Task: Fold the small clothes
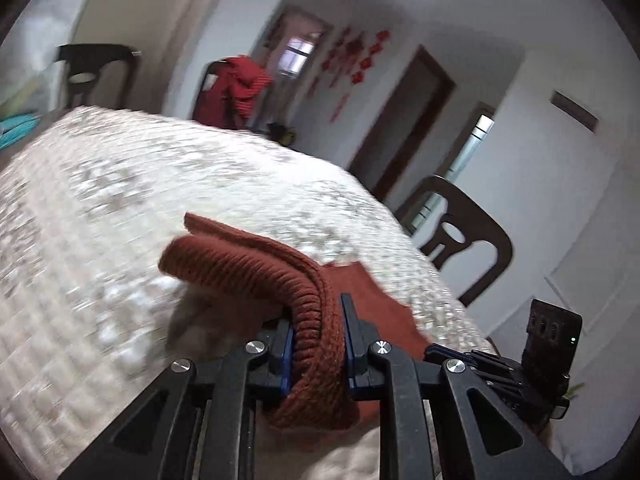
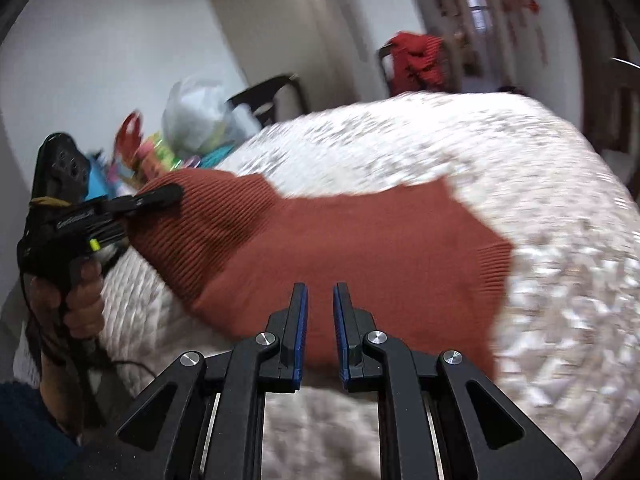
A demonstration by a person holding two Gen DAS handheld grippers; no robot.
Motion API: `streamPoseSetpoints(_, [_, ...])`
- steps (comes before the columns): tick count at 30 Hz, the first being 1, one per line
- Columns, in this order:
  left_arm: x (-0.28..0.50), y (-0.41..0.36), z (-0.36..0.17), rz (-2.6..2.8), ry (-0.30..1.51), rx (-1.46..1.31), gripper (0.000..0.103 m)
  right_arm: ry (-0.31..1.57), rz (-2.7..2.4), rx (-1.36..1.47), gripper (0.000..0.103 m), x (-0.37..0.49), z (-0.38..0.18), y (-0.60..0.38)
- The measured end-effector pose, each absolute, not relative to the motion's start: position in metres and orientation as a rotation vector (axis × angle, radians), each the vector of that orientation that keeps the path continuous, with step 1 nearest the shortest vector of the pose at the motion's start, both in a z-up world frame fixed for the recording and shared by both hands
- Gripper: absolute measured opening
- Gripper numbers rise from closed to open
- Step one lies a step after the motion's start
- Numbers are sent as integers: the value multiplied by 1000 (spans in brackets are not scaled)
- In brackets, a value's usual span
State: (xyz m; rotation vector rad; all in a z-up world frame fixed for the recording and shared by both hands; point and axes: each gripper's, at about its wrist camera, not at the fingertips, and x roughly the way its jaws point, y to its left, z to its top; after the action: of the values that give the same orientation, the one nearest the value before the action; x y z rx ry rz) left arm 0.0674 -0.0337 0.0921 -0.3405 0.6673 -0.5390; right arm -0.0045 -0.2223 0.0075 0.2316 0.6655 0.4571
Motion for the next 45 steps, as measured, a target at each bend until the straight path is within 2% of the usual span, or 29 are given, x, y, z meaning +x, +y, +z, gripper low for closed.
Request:
streamPoseSetpoints(4, [86,-86,82,-625,726,-304,20,651,390,304,13,-7,6,-254])
streamPoseSetpoints(10, [99,-143,33,-739,904,-247,20,675,365,369,13,-5,-3,-273])
streamPoseSetpoints(14, [82,-132,51,-780,839,-247,24,678,386,378,13,-4,-3,-272])
streamPoseSetpoints(15, [77,-123,58,-779,812,-259,28,677,401,393,15,-3,-3,-271])
streamPoseSetpoints(17, [68,-103,71,-730,745,-255,34,679,446,436,23,4,-2,-268])
streamPoseSetpoints(19, [64,-85,76,-663,716,-247,34,684,498,485,46,8,-4,-263])
streamPoseSetpoints(22, [64,-62,68,-580,719,-236,34,713,552,532,47,17,-8,-252])
streamPoseSetpoints(29, [57,-60,40,-530,747,-191,34,864,589,581,47,50,-31,-224])
streamPoseSetpoints(40, [60,-66,34,-517,736,-165,38,919,628,599,46,80,-31,-211])
streamPoseSetpoints(41, [61,-66,34,-515,738,-160,38,914,633,584,41,80,-30,-208])
streamPoseSetpoints(42, [61,-68,35,-513,739,-157,38,910,638,570,28,80,-30,-206])
streamPoseSetpoints(43, [62,-68,36,-513,741,-154,38,914,634,563,20,80,-32,-206])
streamPoseSetpoints(45, [63,-70,41,-516,742,-153,38,899,642,580,14,80,-33,-211])
